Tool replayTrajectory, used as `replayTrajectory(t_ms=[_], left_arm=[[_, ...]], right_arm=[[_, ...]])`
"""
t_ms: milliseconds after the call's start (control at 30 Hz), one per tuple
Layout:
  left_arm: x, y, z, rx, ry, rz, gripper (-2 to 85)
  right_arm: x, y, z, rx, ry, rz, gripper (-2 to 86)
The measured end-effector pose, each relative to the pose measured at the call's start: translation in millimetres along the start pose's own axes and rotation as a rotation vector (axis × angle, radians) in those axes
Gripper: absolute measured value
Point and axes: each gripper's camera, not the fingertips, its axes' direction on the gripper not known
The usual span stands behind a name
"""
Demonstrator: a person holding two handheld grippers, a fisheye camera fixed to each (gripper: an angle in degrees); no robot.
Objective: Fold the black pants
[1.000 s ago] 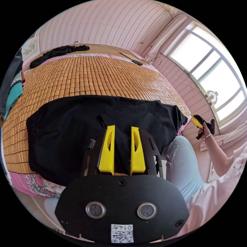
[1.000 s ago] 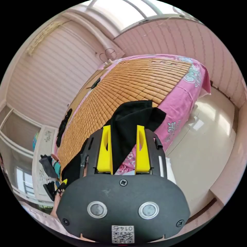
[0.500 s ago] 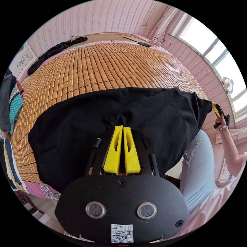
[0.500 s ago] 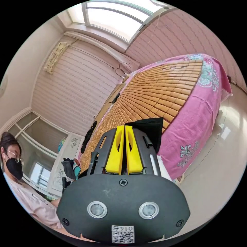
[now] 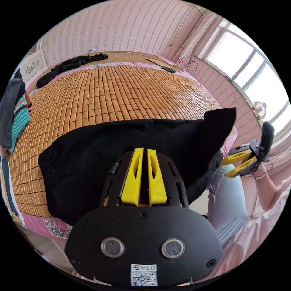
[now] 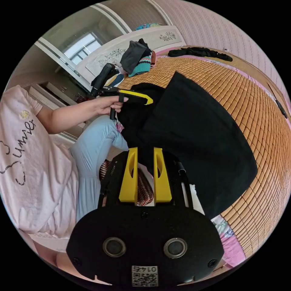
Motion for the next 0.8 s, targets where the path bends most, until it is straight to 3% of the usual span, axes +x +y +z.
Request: replayTrajectory(t_ms=[133,400,567,633,800], left_arm=[[-4,32,-20,0.007,0.040,-0.048,4.2],[55,63,-21,0.044,0.099,0.018,6.8],[81,51,28,-0.115,0.071,0.093,8.8],[87,49,43,-0.215,0.027,0.135,7.3],[87,57,39,-0.168,0.040,0.196,0.1]], right_arm=[[-9,-27,10,-0.052,0.076,-0.032,8.4],[11,-143,24,0.030,0.307,-0.059,6.9],[30,-203,94,-0.204,0.430,-0.143,8.2],[35,-208,105,-0.265,0.419,-0.155,6.6],[24,-210,77,-0.191,0.397,-0.213,0.8]])
